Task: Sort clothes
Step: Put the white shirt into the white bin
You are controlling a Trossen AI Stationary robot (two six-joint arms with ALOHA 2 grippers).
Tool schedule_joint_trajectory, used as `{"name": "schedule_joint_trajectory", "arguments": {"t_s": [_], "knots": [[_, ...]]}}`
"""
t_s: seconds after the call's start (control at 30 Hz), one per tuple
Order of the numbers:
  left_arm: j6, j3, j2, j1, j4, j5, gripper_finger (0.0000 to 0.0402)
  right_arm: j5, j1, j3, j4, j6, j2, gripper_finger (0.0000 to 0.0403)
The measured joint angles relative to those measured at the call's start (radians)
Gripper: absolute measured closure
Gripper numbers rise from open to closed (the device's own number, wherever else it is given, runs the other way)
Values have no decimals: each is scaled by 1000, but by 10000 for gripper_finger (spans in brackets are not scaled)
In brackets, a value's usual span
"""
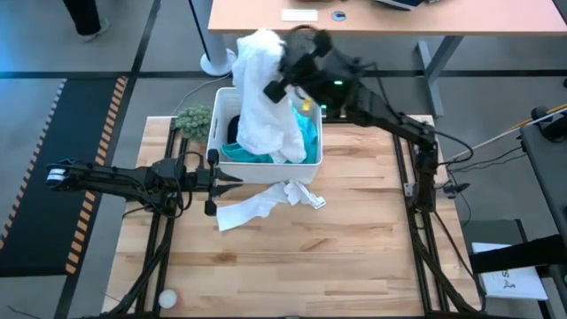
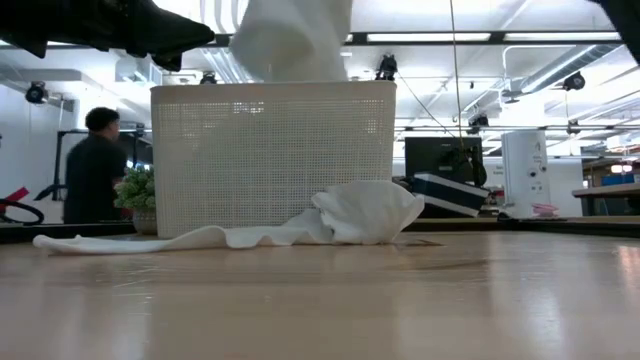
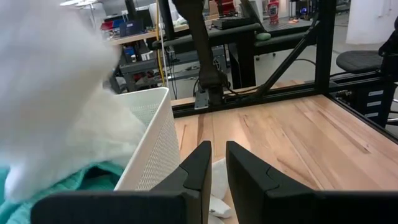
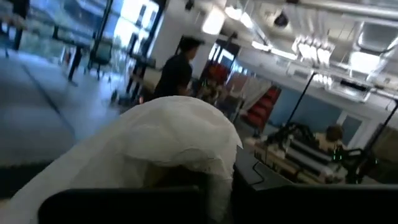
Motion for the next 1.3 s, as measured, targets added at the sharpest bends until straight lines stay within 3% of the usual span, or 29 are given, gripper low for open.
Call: {"name": "schedule_joint_trajectory", "arguments": {"t_s": [0.3, 0.73, 0.97, 1.1, 1.3], "knots": [[4, 0, 0, 0, -2, 0, 366, -133, -60, 0, -201, 180, 118, 400], [4, 0, 0, 0, -2, 0, 366, -353, -59, 0, -533, 487, 277, 400], [4, 0, 0, 0, -1, 0, 366, -384, -45, 1, -603, 521, 377, 399], [4, 0, 0, 0, -2, 0, 366, -411, -39, 2, -622, 530, 410, 376], [6, 0, 0, 0, -1, -23, 366, -429, -26, 0, -642, 549, 392, 310]]}}
